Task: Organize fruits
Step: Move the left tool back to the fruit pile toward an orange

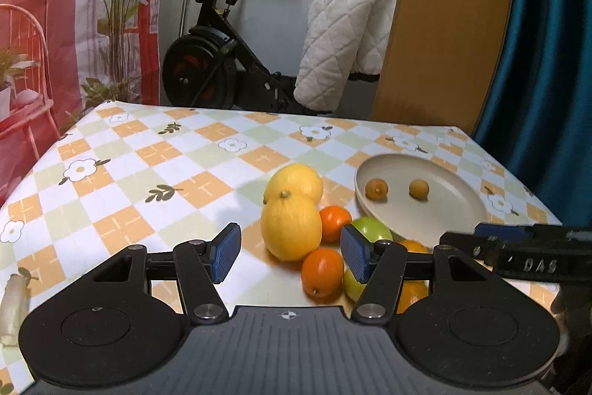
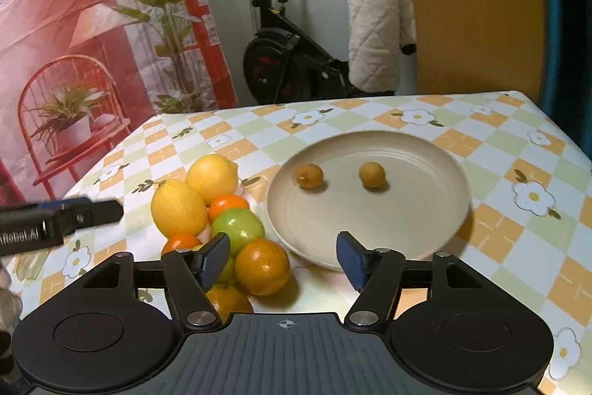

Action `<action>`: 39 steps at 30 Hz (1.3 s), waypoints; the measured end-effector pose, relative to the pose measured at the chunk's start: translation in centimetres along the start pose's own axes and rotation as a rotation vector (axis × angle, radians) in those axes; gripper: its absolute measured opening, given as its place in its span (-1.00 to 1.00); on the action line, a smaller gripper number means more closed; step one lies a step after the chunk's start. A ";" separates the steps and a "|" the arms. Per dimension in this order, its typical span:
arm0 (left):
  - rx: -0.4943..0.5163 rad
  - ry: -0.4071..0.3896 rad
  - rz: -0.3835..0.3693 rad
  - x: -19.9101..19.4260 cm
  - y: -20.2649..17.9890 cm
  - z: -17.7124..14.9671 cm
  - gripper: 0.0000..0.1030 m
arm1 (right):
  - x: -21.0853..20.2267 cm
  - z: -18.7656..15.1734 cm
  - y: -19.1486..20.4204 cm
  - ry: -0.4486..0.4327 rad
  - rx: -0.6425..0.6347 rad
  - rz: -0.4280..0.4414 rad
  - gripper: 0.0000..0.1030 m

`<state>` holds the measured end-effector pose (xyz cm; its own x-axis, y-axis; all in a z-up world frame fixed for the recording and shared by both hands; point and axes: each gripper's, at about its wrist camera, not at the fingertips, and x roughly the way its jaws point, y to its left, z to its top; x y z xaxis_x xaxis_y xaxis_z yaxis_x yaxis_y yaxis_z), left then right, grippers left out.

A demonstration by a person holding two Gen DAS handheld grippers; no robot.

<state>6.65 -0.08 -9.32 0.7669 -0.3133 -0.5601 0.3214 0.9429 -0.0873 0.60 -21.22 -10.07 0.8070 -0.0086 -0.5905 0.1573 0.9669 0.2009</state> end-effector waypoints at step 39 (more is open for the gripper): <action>-0.020 0.208 -0.316 2.4 -1.5 -2.9 -0.09 | 0.7 -3.2 4.0 0.155 -0.249 0.121 -0.15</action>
<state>6.37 -1.93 -12.87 0.5020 -0.5616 -0.6577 0.5118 0.8059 -0.2975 -0.05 -16.50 -12.22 0.7119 0.1311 -0.6899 -0.0948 0.9914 0.0906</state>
